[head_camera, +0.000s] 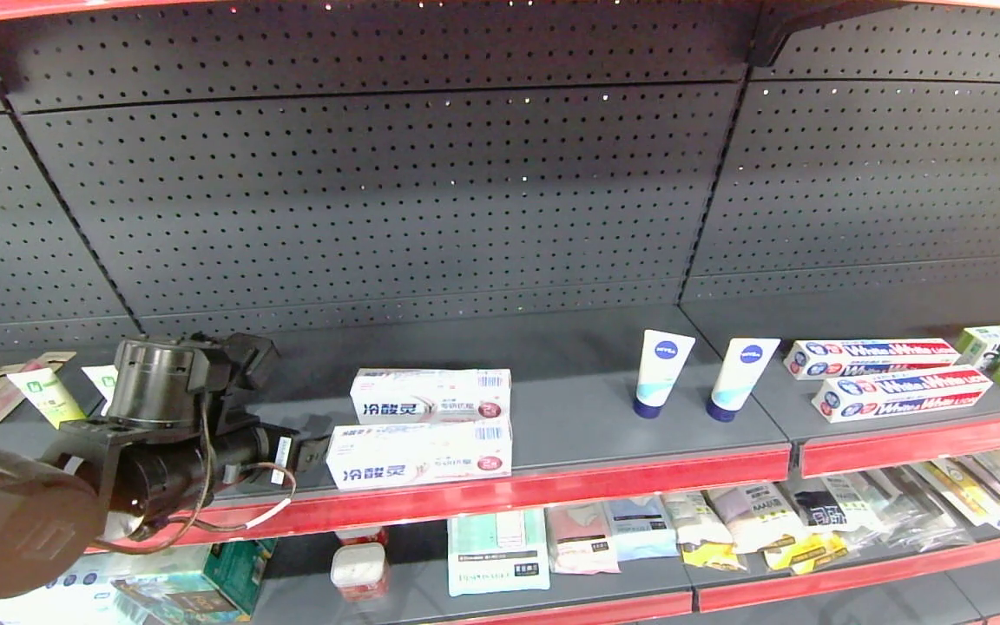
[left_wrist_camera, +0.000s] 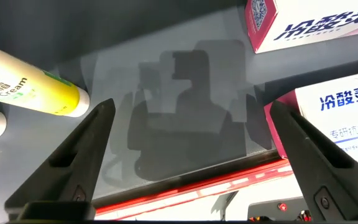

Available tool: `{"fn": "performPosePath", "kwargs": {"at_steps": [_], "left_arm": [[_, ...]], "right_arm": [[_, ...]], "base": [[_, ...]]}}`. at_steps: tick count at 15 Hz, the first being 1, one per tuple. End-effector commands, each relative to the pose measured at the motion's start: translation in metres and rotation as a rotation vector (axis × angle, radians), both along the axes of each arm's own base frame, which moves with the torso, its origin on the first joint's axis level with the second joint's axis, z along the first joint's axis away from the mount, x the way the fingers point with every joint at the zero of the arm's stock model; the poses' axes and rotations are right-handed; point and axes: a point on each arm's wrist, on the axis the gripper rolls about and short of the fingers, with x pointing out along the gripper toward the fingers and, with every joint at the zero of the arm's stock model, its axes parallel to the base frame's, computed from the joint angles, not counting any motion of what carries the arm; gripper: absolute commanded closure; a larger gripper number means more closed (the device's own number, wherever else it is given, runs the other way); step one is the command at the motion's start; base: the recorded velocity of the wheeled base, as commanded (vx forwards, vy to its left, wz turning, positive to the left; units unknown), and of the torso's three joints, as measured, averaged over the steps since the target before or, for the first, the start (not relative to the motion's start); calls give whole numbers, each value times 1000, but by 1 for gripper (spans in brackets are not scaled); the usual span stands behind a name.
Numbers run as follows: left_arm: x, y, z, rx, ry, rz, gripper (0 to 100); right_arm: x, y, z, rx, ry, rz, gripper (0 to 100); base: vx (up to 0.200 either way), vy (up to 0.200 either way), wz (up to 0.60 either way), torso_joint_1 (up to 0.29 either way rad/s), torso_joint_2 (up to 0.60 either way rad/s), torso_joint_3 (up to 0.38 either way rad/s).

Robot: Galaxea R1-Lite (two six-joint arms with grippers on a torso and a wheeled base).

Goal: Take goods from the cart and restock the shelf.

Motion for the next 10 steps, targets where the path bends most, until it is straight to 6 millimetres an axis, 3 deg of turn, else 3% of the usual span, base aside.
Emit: {"fn": "performPosePath", "kwargs": {"at_steps": [1,10], "left_arm": [[0,0,1,-2,-3,1,0],[-1,-1,-1,-16,6,9,0]], "right_arm": [[0,0,0,0,1,0,0],[0,0,0,0,1,0,0]], "base": [[0,0,0,0,0,0],[0,0,0,0,0,0]]}}
